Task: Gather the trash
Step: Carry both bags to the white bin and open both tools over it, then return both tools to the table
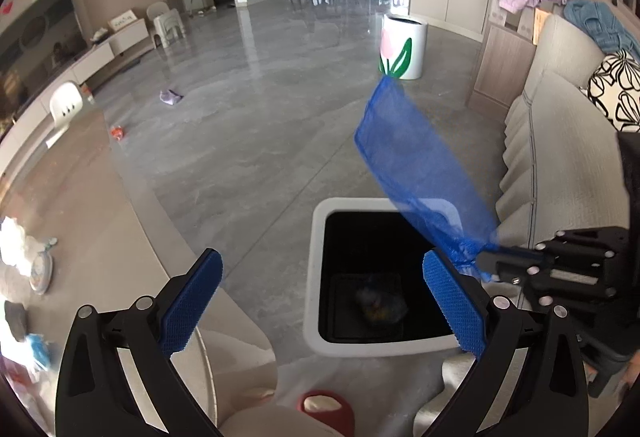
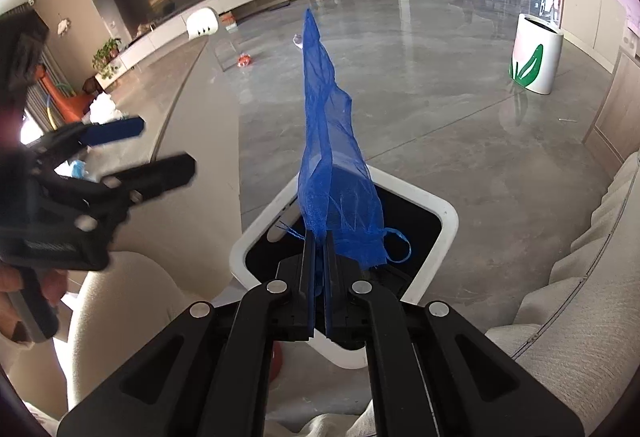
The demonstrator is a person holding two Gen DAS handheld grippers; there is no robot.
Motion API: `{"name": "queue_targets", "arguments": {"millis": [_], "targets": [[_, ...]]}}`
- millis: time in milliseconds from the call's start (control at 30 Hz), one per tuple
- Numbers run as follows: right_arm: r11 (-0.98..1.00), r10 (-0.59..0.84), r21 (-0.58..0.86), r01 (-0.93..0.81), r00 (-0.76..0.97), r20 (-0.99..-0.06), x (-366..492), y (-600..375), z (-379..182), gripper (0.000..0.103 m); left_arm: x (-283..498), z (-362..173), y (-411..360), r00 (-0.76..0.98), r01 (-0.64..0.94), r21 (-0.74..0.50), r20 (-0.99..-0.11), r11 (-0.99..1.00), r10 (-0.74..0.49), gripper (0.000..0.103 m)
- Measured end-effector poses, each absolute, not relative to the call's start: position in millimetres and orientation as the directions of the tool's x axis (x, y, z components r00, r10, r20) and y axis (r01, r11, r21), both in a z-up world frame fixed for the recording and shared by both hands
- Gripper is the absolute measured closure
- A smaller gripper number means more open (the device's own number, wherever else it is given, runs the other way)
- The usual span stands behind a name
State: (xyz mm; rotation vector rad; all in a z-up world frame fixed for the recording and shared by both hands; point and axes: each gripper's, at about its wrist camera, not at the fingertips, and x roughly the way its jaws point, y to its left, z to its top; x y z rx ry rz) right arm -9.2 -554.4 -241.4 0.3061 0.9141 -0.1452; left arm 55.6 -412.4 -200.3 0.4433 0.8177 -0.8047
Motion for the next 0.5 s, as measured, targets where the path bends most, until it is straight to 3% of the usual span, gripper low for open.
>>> {"name": "queue_targets", "arguments": {"millis": [100,200,333,500], "targets": [[0.957,-0.016,0.143,0.252,0.538,-0.843,2,-553,-260,0.091,58,-198,-409,0.421,0.770,0.041,-0.782,0.637,-0.459,0.004],[0.955,0.012,0.146,0.259,0.456,-0.890,13,-556,-285,0.004,60,-195,-403,0.411,0.765,0.019,-0.783,0.643,-0.466,0.005],[0.958,-0.017,0.112,0.265,0.440,-0.898,10,-555,-286,0.004,61,-189,-393,0.427,0.756,0.024,-0.776,0.655,-0.464,0.005],[0.962,-0.101,0.061,0.267,0.552,-0.828,1,-544,-239,0.004,65,-178,-370,0.466,0.721,0.026,-0.757,0.692,-0.458,0.005]]}}
